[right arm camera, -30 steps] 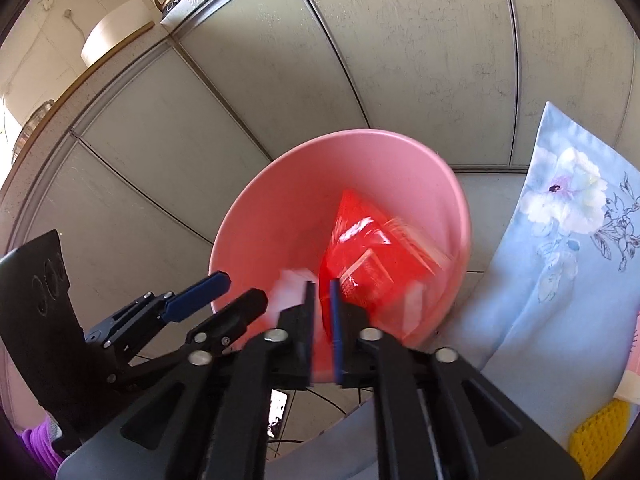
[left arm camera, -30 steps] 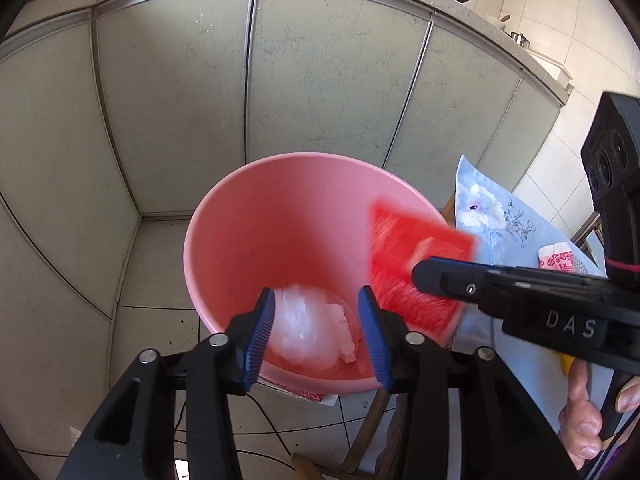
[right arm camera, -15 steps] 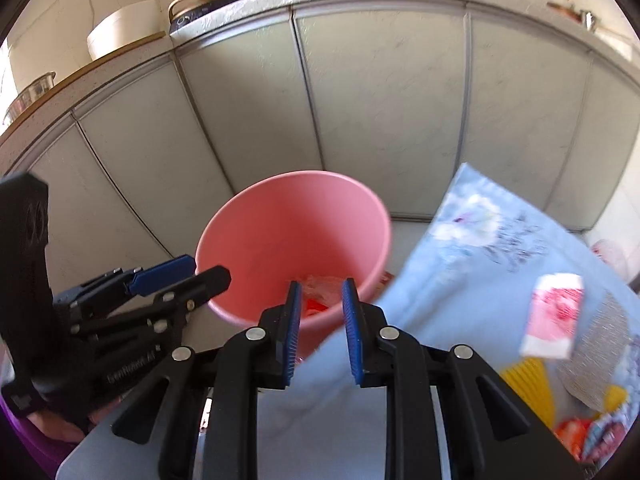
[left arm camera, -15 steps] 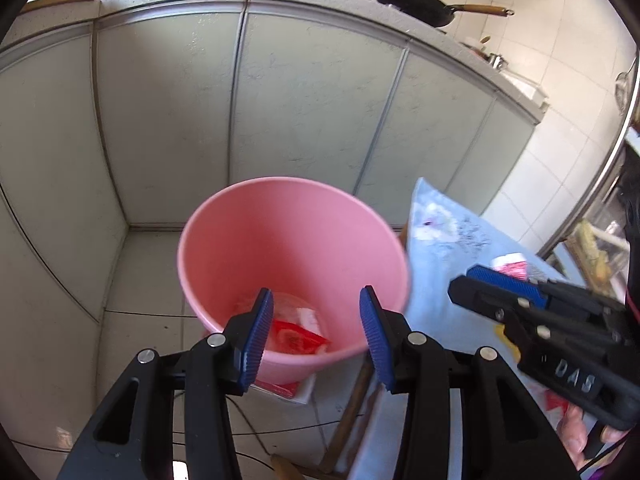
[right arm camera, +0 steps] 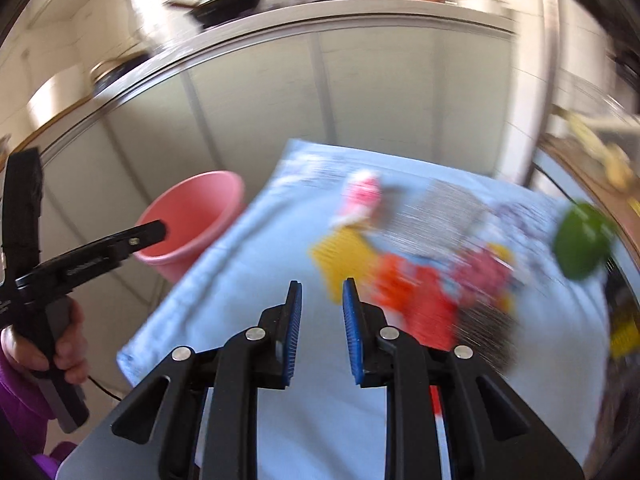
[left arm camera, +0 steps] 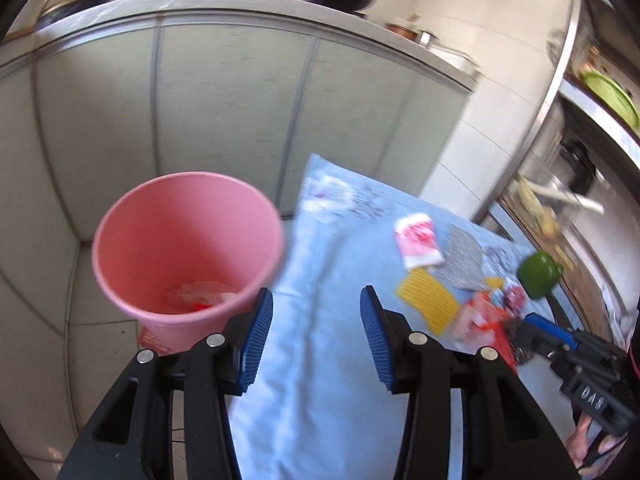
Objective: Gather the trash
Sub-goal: 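Move both open tools back over the remaining trash on the table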
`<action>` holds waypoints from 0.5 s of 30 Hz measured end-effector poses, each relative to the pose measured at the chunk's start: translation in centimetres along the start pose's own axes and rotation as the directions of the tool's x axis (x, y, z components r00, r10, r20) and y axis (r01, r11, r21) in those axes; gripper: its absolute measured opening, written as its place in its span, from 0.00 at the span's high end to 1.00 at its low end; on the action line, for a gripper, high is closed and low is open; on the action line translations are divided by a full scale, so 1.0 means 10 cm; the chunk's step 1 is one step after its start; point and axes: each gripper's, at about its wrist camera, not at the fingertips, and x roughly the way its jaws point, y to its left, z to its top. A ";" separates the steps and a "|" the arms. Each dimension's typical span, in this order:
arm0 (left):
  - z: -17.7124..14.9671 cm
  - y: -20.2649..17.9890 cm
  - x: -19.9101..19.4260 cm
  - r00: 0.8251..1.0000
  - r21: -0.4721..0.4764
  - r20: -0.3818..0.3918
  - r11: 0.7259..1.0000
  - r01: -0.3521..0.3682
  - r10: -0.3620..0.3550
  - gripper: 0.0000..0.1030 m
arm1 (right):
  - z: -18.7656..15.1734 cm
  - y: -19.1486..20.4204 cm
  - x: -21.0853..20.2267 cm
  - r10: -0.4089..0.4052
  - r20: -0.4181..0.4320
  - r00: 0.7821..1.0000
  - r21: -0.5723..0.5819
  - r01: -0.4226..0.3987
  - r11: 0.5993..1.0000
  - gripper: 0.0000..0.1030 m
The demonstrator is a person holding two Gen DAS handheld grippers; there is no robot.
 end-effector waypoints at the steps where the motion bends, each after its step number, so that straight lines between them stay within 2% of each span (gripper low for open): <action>1: -0.02 -0.09 0.01 1.000 0.019 -0.009 1.000 0.011 -0.011 0.56 | -0.03 -0.11 -0.02 -0.013 0.001 1.000 0.021 0.013 1.000 0.79; 6: -0.10 -0.53 0.14 0.993 0.092 -0.066 0.990 0.107 -0.101 0.56 | -0.26 -0.66 -0.20 -0.089 0.006 0.996 0.131 0.087 0.988 0.79; 9: -0.16 -0.79 0.21 0.982 0.132 -0.105 0.977 0.168 -0.155 0.56 | -0.37 -0.85 -0.24 -0.089 -0.001 0.996 0.175 0.088 0.981 0.79; 12: -0.19 -1.10 0.32 0.975 0.184 -0.134 0.962 0.200 -0.177 0.56 | -0.44 -0.96 -0.22 -0.085 -0.009 0.996 0.191 0.086 0.978 0.79; 15: -0.18 -1.34 0.50 0.966 0.189 -0.172 0.957 0.222 -0.190 0.56 | -0.47 -1.05 -0.20 -0.069 -0.012 0.998 0.207 0.070 0.976 0.79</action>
